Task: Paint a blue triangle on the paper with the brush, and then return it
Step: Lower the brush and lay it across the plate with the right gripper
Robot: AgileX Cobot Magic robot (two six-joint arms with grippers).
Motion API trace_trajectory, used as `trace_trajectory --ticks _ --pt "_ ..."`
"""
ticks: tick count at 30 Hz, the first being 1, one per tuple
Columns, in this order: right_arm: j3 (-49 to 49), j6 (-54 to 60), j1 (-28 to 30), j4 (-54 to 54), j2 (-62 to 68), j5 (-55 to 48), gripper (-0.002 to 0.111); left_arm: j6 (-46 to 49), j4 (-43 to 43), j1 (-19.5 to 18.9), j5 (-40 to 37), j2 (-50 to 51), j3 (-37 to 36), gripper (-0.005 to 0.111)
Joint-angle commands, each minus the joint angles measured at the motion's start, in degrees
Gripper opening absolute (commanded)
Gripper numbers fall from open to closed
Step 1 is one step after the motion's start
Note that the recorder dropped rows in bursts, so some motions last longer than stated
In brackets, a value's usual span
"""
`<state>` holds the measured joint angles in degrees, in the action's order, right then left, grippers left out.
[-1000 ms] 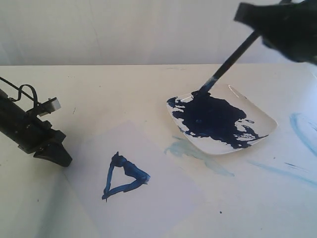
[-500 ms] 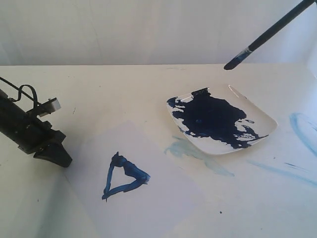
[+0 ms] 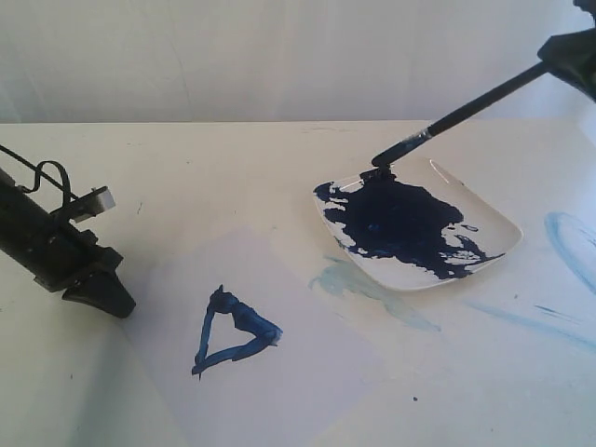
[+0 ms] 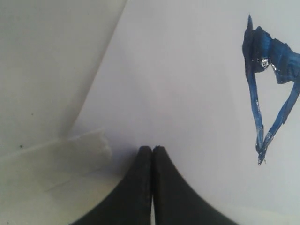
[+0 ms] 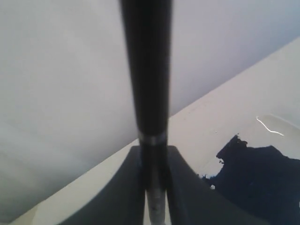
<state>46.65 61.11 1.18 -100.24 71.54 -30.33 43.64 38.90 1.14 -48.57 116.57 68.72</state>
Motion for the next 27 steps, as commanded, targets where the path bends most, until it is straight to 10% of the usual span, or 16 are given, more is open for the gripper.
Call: trace_trajectory --ticks 1,27 --pt "0.2 -2.3 6.4 0.3 5.7 -8.2 0.0 -0.2 -1.8 0.2 -0.8 0.7 -0.7 0.0" --pt "12.8 -5.9 13.2 0.3 38.7 -12.2 0.0 -0.2 -2.2 0.2 -1.4 0.7 -0.7 0.0"
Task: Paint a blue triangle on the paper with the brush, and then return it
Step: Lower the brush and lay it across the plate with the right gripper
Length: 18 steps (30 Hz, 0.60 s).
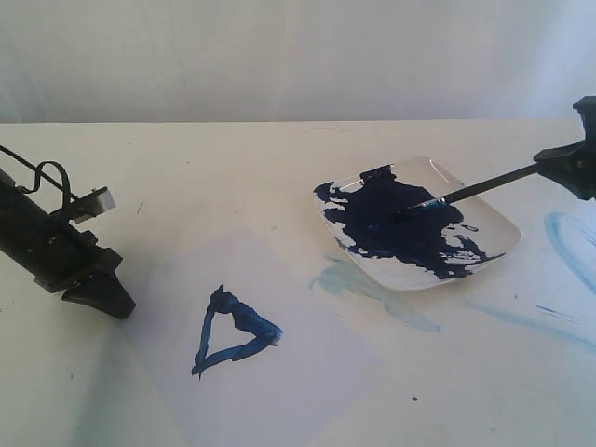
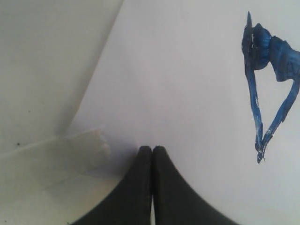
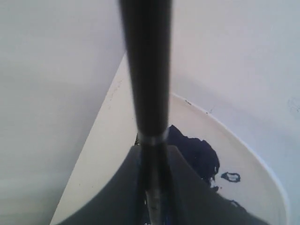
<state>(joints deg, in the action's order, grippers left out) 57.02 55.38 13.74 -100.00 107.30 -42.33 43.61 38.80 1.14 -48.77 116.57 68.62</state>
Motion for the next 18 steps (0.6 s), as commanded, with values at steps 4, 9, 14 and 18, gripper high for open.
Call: trace_trajectory --ticks 4,9,14,18 --pt "5.9 -0.2 0.9 0.1 7.8 -4.1 0.0 -0.2 -2.0 0.2 -0.7 0.7 -0.6 0.0" --pt "7.9 -2.1 1.1 0.1 12.0 -4.0 0.0 -0.2 -2.0 0.2 -0.9 0.8 -0.6 0.0" --pt "8.5 -2.9 1.2 0.1 14.2 -2.2 0.0 -0.2 -2.0 0.2 -0.8 0.8 -0.6 0.0" --pt "8.5 -2.9 1.2 0.1 14.2 -0.4 0.0 -0.2 -2.0 0.2 -0.8 0.8 -0.6 0.0"
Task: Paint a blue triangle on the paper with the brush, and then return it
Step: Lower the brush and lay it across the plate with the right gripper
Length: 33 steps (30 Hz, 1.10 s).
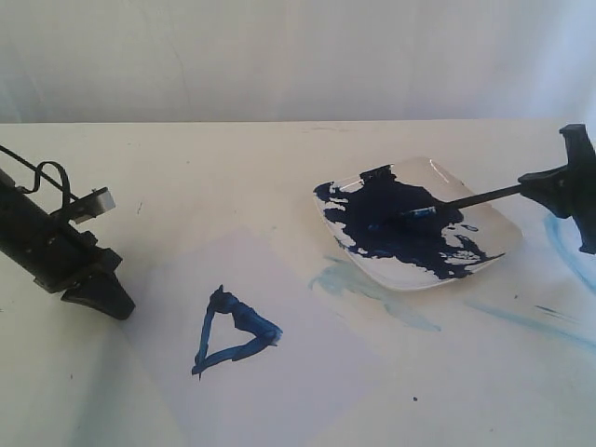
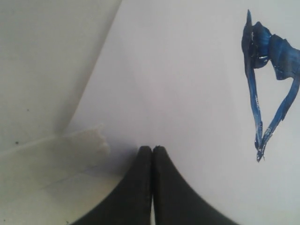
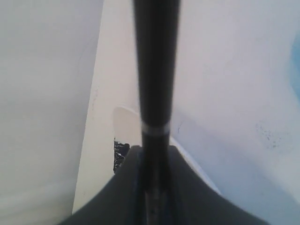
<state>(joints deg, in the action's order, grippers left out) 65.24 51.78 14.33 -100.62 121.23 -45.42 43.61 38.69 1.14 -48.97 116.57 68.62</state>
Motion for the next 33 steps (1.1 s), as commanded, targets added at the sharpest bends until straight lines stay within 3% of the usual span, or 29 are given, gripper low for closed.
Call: trace_trajectory --ticks 1,30,33 --pt "0.3 0.7 0.7 0.7 0.3 2.9 0.0 -0.2 -1.9 0.2 -0.6 0.8 -0.6 0.0" --pt "0.3 0.4 0.7 0.7 4.3 6.7 0.0 -0.1 -1.9 0.2 -1.1 0.8 -0.6 0.0" --pt "0.3 0.4 0.7 0.7 4.3 6.7 0.005 -0.1 -1.9 0.2 -1.1 0.8 -0.6 0.0"
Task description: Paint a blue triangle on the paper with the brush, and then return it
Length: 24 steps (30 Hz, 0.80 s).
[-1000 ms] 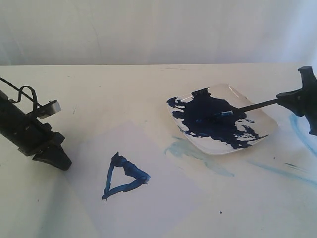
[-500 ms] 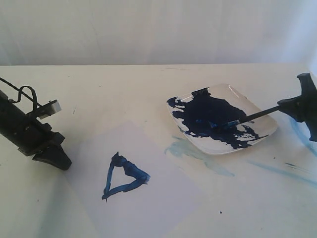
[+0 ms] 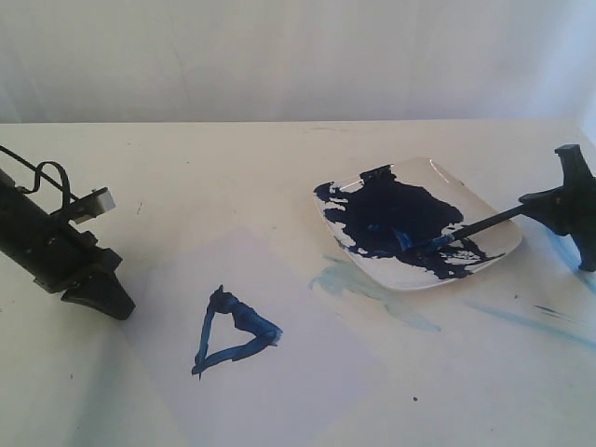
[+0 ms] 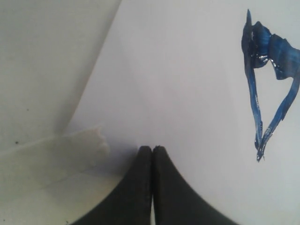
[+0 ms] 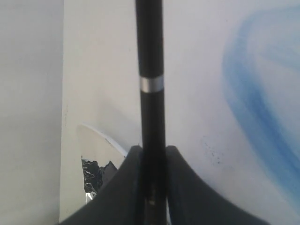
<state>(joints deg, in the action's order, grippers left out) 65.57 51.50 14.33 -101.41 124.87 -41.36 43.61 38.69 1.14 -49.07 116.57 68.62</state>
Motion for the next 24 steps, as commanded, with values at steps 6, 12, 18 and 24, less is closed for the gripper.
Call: trace_trajectory --ticks 6,12,18,24 --pt "0.0 -0.4 0.7 1.5 0.7 2.5 0.023 -0.1 -1.9 0.2 -1.0 0.8 -0.6 0.0" --pt "0.0 -0.4 0.7 1.5 0.7 0.8 0.032 -0.1 -2.1 0.2 -0.9 0.8 -0.6 0.0" --pt "0.0 2.2 0.9 1.5 -1.1 -3.8 0.041 0.1 -2.4 0.2 -1.0 0.7 -0.6 0.0" --pt "-0.4 2.1 3.0 6.7 -5.8 -8.3 0.047 0.1 -2.8 0.2 -1.1 -1.7 -0.6 0.0"
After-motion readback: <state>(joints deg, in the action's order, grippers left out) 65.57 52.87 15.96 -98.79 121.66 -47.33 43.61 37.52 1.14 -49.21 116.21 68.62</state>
